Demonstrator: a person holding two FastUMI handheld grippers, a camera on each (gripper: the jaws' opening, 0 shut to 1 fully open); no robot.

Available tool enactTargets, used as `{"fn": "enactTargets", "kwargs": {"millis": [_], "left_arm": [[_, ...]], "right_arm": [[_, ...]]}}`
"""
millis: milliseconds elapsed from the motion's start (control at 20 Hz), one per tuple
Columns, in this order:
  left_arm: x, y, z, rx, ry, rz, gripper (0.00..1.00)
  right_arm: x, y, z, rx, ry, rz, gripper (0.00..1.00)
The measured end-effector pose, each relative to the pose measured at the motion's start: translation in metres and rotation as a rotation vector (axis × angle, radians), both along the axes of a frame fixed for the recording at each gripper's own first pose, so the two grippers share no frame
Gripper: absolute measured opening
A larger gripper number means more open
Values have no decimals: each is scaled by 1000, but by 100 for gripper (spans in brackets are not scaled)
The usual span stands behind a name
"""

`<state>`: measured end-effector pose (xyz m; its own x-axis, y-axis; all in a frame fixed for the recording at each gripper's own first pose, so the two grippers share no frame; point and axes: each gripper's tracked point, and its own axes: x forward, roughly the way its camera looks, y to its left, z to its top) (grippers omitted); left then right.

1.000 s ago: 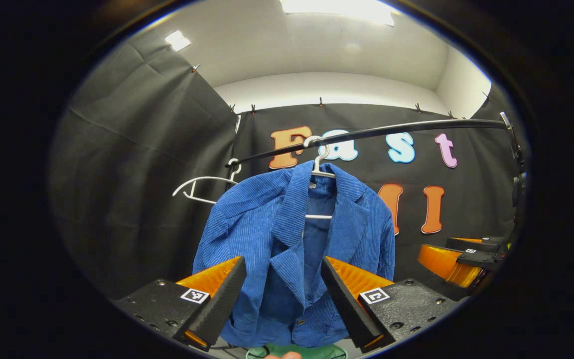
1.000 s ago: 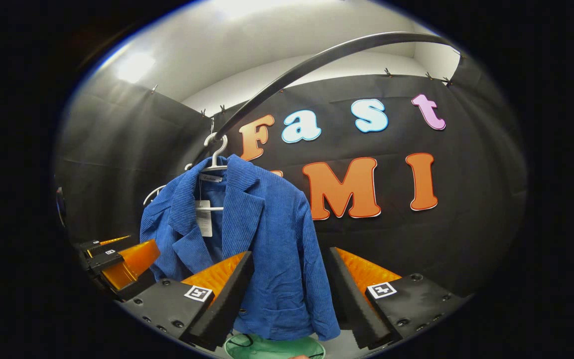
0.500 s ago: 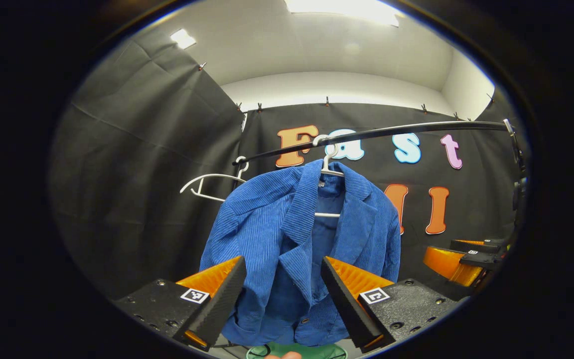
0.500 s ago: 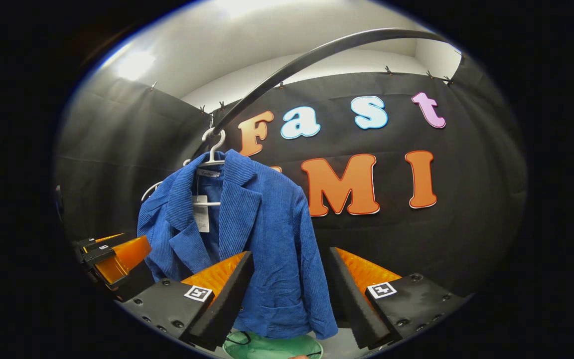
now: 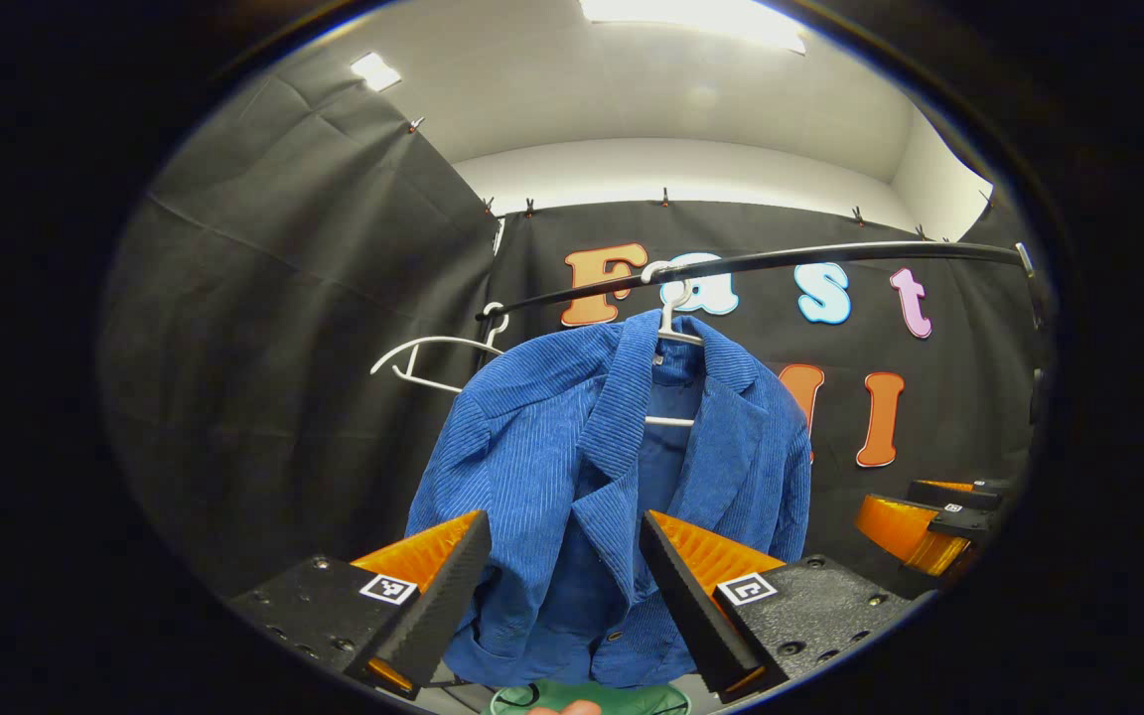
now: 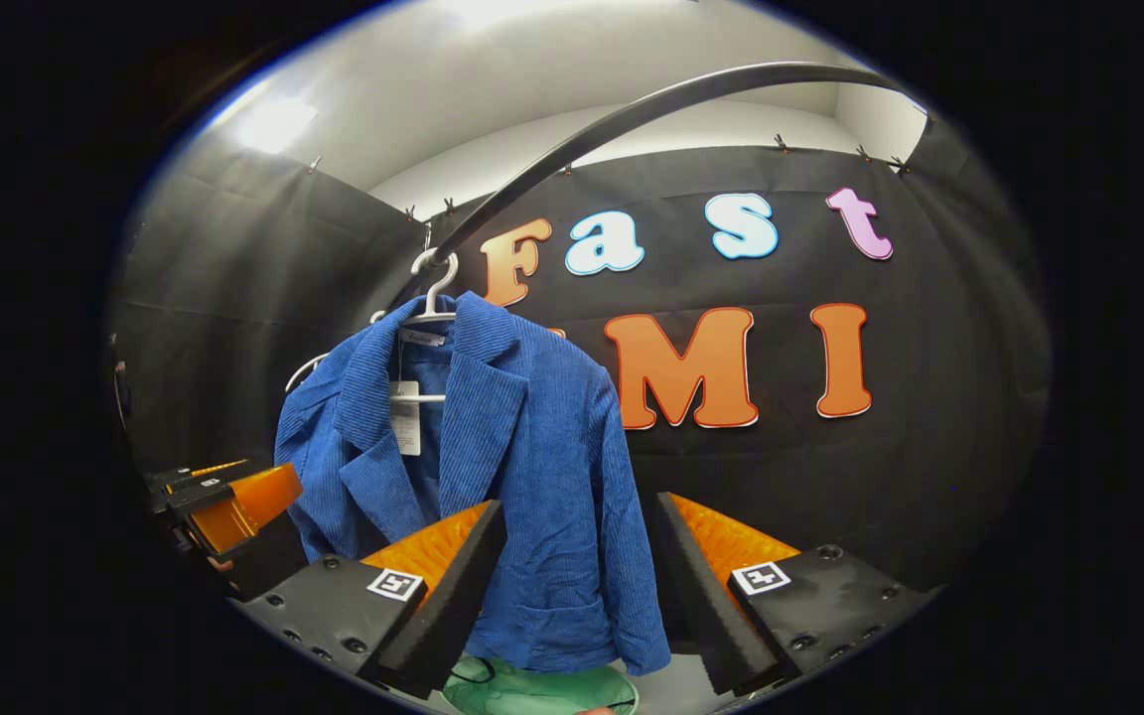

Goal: Grasp the clothes on the hanger with both hands and then place them into the laundry hamper below.

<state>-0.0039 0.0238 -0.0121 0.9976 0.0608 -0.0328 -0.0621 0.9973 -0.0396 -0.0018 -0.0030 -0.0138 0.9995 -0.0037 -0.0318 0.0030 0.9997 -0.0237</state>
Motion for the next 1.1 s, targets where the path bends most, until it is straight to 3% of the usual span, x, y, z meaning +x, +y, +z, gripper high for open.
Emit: {"fn": "enactTargets", "kwargs": {"millis": [100,300,400,500,750,950,1100], "left_arm": [[-2,5,0,5,2,6,92],[-5,12,1,11,8,11,95],[-7,20,1,20,16,30,92],[-10,31,3,20,16,52,95],[-17,51,-3,21,40,79,92],[-28,68,1,41,40,117,95],[-32,77,2,63,44,130,92]], "right_arm": [[4,5,-3,16,9,9,98],[19,25,-7,48,23,57,94],[34,40,-7,45,26,87,98],[48,54,-9,41,26,113,98],[103,96,-27,34,58,172,94],[145,115,-43,62,79,132,98],[166,109,-59,57,94,23,98]]}}
